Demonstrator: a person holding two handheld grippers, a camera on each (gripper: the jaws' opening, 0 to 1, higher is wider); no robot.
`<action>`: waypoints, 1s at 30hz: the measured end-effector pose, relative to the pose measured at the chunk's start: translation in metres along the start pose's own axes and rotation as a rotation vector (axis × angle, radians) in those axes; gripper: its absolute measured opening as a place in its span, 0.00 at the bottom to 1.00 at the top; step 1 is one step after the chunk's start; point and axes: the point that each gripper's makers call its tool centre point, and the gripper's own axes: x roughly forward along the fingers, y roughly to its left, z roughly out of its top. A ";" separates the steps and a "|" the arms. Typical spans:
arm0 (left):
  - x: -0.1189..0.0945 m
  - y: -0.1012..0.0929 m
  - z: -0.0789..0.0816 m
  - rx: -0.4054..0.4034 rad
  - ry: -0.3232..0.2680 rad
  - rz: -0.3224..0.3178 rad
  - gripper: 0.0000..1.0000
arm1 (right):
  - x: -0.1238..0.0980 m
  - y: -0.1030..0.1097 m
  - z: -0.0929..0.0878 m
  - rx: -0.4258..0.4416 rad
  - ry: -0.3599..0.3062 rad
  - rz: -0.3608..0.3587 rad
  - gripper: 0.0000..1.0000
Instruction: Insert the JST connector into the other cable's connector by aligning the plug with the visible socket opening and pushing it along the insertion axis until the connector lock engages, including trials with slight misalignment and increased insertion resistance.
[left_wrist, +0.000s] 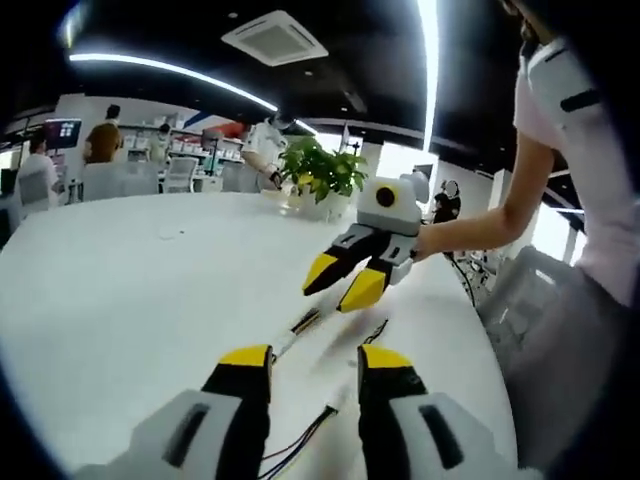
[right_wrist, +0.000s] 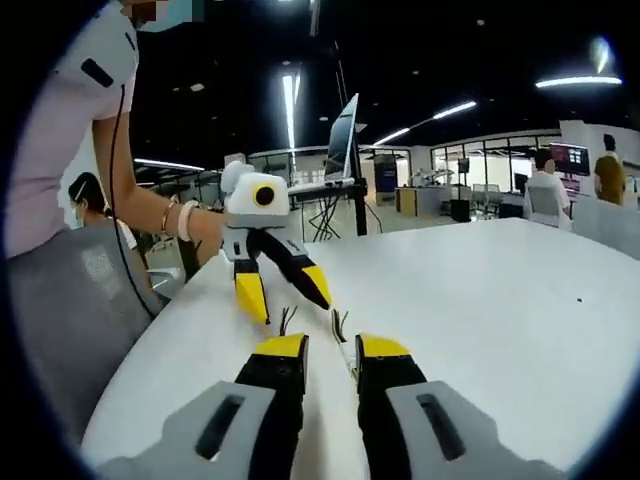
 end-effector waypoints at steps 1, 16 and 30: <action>0.000 -0.002 0.000 0.000 0.000 -0.003 0.29 | 0.000 0.001 0.001 0.004 -0.004 -0.001 0.16; -0.004 -0.004 -0.009 0.008 0.003 0.000 0.29 | -0.012 0.014 -0.010 -0.009 0.013 -0.042 0.15; -0.003 -0.009 -0.025 0.042 0.026 -0.002 0.27 | -0.019 0.026 -0.037 -0.006 0.073 -0.011 0.13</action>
